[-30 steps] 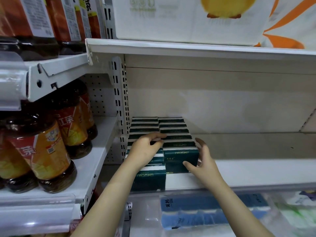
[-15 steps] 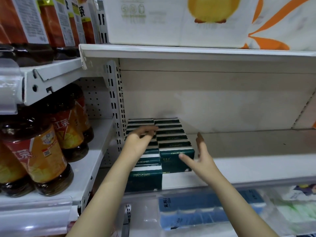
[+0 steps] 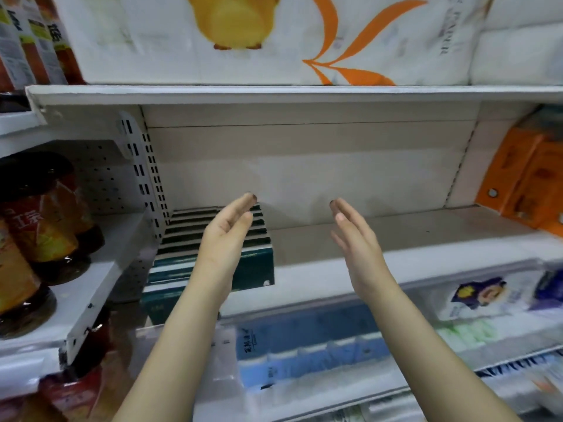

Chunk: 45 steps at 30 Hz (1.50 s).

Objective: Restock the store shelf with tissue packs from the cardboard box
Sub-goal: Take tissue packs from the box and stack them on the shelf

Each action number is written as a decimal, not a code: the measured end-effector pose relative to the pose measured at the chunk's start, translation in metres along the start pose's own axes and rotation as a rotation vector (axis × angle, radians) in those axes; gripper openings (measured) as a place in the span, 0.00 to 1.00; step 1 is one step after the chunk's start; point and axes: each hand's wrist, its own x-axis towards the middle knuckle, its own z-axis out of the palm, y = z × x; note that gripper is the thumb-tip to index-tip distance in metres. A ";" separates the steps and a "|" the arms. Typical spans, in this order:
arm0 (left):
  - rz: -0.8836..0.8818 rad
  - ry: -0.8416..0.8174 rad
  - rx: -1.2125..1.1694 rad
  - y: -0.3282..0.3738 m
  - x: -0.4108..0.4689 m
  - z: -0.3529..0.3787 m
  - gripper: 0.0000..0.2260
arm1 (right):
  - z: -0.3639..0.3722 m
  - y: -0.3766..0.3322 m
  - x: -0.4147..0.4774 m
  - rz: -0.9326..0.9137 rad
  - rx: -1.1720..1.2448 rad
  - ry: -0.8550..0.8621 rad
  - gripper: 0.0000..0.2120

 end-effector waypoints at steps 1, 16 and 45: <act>-0.005 -0.011 -0.008 -0.001 -0.007 0.010 0.15 | -0.012 -0.002 -0.005 0.008 0.023 -0.002 0.15; -0.220 -0.124 0.020 -0.060 -0.143 0.128 0.14 | -0.171 0.016 -0.111 0.119 0.037 0.103 0.14; -1.093 -0.115 0.250 -0.409 -0.337 0.036 0.13 | -0.213 0.388 -0.346 1.046 -0.314 0.305 0.17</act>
